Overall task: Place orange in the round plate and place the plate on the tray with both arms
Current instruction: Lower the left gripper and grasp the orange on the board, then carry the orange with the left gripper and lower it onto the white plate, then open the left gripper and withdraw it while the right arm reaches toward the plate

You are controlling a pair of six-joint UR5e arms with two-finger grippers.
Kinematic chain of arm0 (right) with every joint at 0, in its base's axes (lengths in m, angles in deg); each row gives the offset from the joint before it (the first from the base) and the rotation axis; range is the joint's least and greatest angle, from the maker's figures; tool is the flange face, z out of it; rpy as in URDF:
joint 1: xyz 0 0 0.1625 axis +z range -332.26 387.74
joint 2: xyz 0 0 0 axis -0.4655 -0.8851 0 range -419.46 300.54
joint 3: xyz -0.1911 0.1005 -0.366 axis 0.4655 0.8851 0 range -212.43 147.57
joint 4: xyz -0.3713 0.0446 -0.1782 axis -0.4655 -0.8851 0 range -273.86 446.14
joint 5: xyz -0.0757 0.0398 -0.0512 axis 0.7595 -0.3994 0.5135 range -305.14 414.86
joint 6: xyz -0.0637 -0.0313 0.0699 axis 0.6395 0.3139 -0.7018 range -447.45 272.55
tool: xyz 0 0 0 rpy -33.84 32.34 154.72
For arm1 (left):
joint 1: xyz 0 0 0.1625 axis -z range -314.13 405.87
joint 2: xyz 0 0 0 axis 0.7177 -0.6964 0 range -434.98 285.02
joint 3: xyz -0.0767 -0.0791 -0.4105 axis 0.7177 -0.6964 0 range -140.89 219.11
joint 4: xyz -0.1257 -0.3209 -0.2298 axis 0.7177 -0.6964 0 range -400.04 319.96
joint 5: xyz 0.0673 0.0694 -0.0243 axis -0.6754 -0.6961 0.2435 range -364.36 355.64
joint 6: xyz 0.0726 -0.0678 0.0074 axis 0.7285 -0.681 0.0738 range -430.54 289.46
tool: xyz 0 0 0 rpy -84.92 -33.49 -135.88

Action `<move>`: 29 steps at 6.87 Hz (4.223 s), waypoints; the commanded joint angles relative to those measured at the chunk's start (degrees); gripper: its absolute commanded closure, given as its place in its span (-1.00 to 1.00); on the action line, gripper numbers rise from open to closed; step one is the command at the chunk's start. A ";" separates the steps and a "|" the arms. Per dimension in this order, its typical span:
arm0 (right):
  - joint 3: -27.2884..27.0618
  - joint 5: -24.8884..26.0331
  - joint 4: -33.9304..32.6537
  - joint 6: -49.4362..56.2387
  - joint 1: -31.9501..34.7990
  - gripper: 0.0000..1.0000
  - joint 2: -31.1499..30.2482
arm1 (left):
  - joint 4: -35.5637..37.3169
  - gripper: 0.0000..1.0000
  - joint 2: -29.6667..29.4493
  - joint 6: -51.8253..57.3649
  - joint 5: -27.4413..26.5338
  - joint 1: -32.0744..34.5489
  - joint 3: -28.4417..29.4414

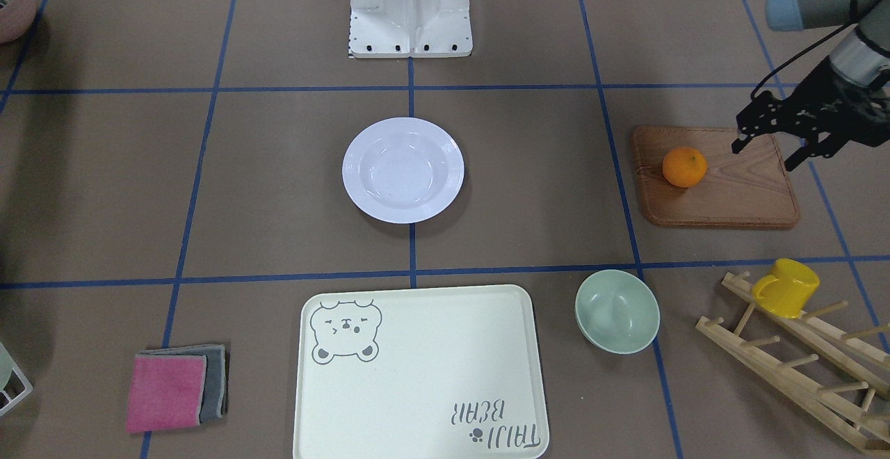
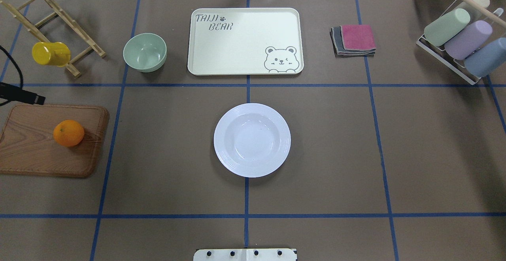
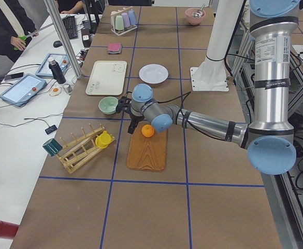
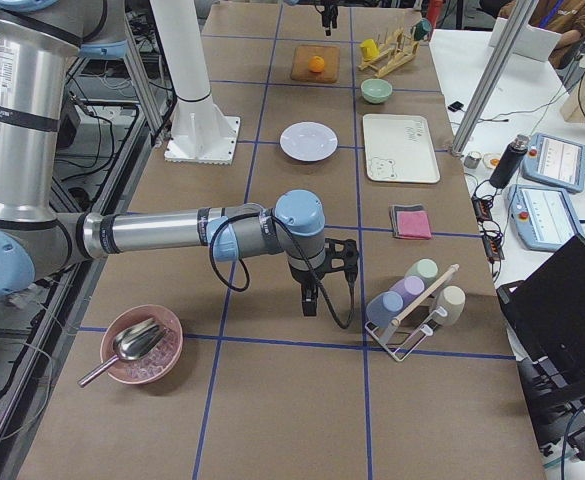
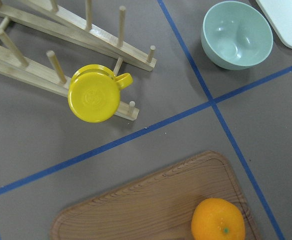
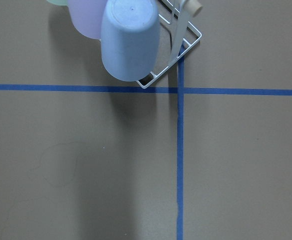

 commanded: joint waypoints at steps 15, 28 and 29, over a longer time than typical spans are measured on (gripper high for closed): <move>-0.64 -0.40 9.94 -9.80 -2.76 -1.00 0.43 | 42.60 1.00 -36.47 -23.73 -15.52 -24.73 -5.96; -14.53 39.59 29.29 -94.44 -49.03 -1.00 10.36 | 36.03 -0.98 -39.32 -4.92 -8.85 -13.16 7.72; -14.80 49.33 29.29 -101.30 -55.79 -1.00 11.33 | 36.04 -0.98 -35.61 5.46 -6.36 -6.64 7.61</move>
